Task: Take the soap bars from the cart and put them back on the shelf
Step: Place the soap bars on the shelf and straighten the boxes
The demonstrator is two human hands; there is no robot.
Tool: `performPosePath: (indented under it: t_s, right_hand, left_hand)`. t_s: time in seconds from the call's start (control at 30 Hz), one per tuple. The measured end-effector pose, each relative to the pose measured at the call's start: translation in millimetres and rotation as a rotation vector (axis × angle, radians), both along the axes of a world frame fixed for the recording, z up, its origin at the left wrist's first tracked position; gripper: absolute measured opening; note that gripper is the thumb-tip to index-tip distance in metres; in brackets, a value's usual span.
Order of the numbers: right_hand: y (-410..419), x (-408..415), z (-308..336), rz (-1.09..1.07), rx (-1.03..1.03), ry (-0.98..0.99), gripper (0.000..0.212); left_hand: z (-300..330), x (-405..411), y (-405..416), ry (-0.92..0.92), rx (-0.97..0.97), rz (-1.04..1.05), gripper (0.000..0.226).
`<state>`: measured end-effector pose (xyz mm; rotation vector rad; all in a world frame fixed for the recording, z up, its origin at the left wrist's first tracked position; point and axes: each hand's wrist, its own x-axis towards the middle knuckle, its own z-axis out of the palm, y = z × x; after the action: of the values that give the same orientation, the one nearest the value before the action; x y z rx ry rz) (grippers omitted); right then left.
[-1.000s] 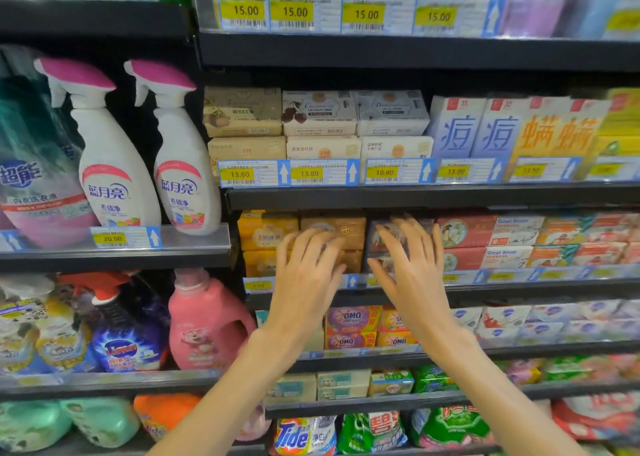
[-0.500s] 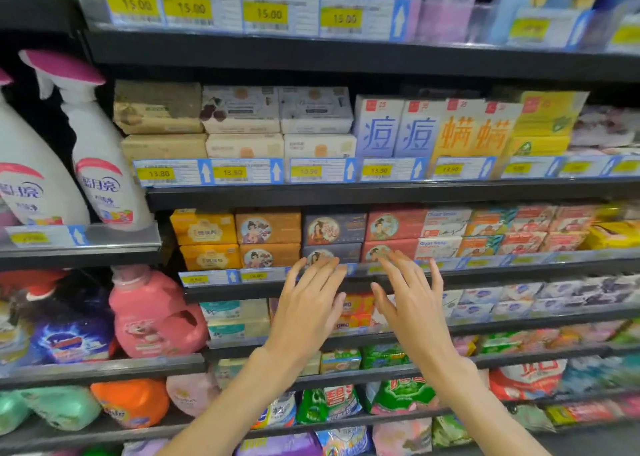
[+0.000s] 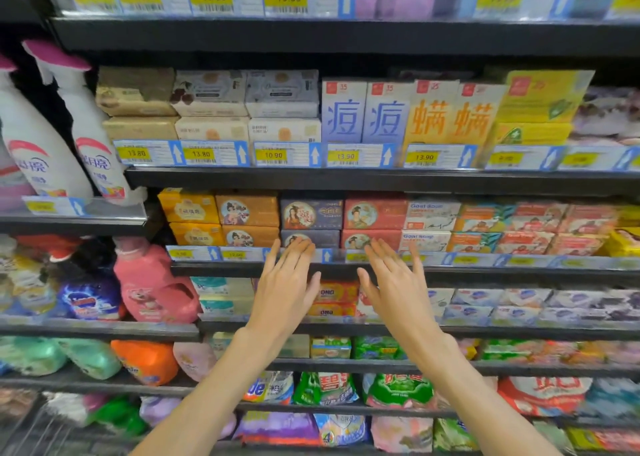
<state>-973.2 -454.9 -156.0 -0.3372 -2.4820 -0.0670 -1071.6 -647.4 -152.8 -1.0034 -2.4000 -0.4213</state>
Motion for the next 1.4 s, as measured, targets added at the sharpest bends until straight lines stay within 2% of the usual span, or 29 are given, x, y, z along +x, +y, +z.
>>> performPosePath:
  t_s: [0.3,0.47,0.63,0.83,0.97,1.17,1.3,1.4]
  right_hand:
    - [3.5,-4.0,2.8,0.026,-0.034,-0.029,0.053]
    - [4.9,2.2,4.4,0.02,-0.013,0.008,0.037]
    - [9.8,3.3,7.1,-0.012,-0.007,0.017,0.035]
    - [14.1,-1.6,3.8,0.01,0.001,0.007,0.04]
    - [15.2,-2.4,3.1,0.018,-0.007,0.012,0.036]
    - [13.6,-1.1,7.6,0.017,-0.005,0.038,0.044]
    - [8.1,-0.9,21.3,0.063,-0.003,0.154,0.037]
    - [6.9,-7.4,31.4,0.081,0.005,0.163,0.039]
  left_hand:
    - [-2.8,-1.6,0.9,0.007,0.005,0.02,0.053]
    - [-0.6,3.0,-1.3,0.012,-0.005,0.127,0.051]
    - [-1.8,4.3,2.0,0.006,-0.007,0.183,0.053]
    - [-4.7,2.5,2.1,-0.007,0.029,0.14,0.058]
    - [-1.8,3.3,1.9,-0.034,0.052,0.155,0.058]
    - [2.0,6.8,3.7,-0.055,0.046,0.153,0.057]
    - [12.1,10.8,8.1,0.03,0.089,0.071,0.046]
    - [26.0,12.7,20.0,0.078,0.124,0.016,0.045]
